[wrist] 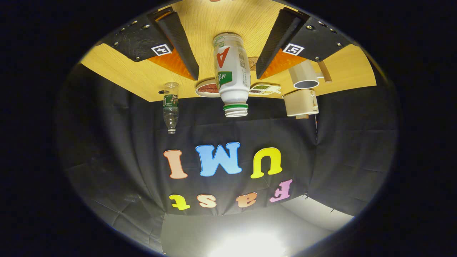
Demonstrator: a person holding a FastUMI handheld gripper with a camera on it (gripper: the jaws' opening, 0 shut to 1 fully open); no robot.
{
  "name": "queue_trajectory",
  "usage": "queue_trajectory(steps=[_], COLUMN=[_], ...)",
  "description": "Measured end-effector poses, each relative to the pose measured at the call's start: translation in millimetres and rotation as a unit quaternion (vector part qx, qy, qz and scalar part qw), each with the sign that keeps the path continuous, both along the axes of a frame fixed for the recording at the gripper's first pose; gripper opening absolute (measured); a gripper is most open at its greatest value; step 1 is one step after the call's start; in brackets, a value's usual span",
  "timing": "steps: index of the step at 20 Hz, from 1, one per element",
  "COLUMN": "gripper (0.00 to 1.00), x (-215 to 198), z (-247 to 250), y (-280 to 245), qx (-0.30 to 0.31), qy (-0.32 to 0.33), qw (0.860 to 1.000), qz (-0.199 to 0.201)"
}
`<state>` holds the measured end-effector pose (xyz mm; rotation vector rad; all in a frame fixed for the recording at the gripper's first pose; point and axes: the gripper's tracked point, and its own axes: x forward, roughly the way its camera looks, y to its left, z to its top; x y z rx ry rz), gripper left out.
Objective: Take the bottle from table, then pour the juice into the cup, finally place the bottle on the coaster
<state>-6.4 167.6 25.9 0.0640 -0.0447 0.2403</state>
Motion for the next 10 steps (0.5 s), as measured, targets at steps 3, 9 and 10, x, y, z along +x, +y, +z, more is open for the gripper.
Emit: queue_trajectory(steps=[3,9,10], gripper=[0.97,0.97,0.96], x=[15,42,45], z=[-5,-22,-24], y=[6,21,21], qx=[-0.009,-0.015,-0.015], qy=[0.003,0.029,0.034], qw=[1.000,0.999,0.999], qz=[-0.011,-0.019,-0.023])
